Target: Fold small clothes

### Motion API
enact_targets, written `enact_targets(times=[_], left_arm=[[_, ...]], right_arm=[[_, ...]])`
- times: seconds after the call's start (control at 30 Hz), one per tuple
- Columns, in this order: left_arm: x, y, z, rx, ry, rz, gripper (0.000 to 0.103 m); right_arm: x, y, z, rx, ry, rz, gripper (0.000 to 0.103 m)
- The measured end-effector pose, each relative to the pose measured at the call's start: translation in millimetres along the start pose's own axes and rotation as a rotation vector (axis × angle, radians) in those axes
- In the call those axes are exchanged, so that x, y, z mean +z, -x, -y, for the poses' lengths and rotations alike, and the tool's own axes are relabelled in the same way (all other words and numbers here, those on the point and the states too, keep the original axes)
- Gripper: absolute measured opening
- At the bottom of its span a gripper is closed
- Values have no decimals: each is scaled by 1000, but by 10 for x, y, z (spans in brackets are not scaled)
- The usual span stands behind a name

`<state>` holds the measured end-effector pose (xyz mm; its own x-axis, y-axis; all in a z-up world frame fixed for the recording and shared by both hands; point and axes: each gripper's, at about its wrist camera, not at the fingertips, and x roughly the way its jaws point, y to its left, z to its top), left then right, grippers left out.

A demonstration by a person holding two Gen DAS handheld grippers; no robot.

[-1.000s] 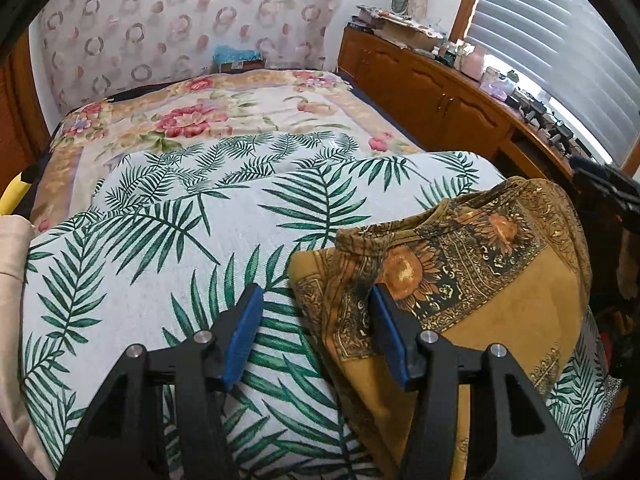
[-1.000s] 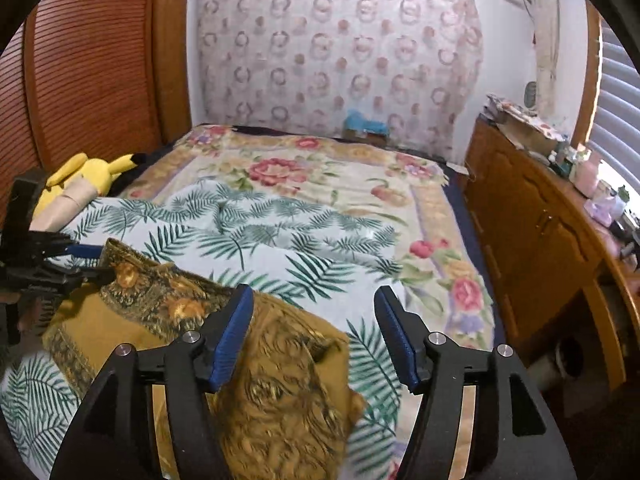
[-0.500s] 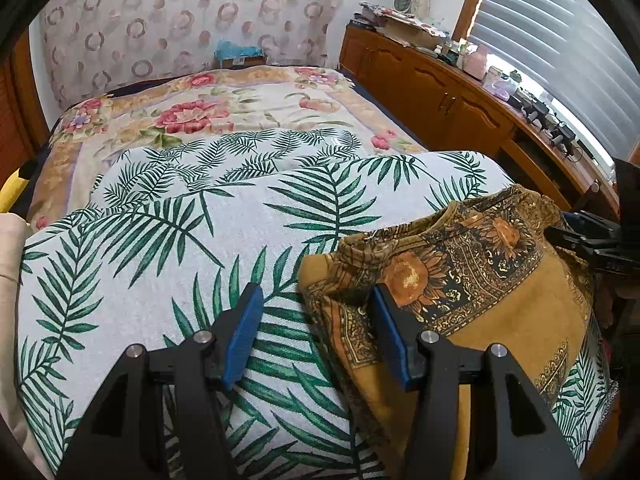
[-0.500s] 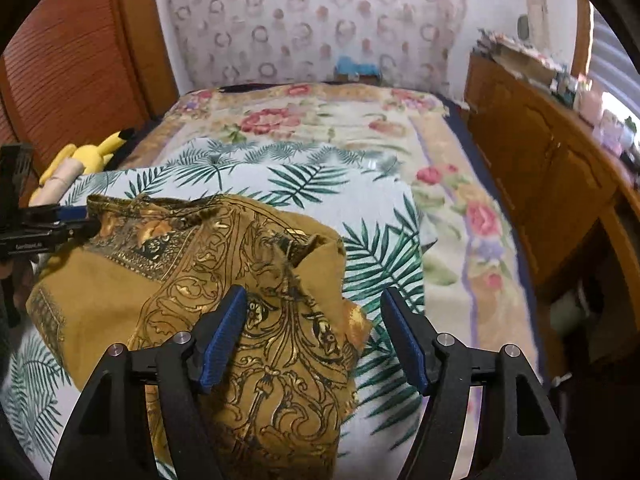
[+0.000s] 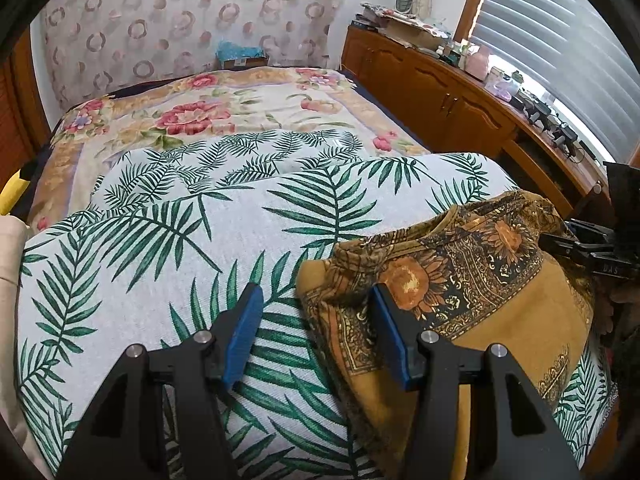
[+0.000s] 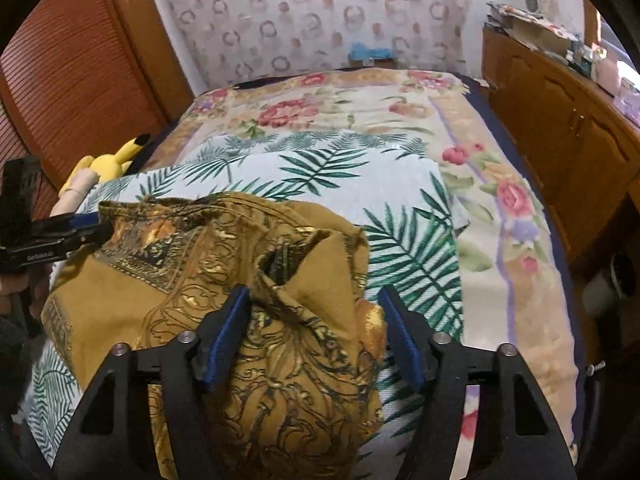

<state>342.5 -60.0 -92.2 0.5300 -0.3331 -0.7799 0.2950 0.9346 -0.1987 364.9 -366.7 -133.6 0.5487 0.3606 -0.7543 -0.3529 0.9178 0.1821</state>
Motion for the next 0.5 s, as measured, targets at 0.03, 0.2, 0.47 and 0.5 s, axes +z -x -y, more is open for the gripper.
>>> enact_targets(times=[0.03, 0.2, 0.47, 0.5], left_arm=[[8, -10, -5, 1, 0, 0, 55], [28, -24, 19, -44, 7, 4, 49], [37, 217, 138, -138, -12, 45, 5], [33, 326, 157, -148, -16, 71, 5]], right_arm=[[3, -3, -7, 8, 3, 0, 56], [-8, -7, -17, 46, 5, -1, 43], [-4, 183, -124, 63, 33, 63, 14], [6, 260, -168, 62, 41, 91, 13]])
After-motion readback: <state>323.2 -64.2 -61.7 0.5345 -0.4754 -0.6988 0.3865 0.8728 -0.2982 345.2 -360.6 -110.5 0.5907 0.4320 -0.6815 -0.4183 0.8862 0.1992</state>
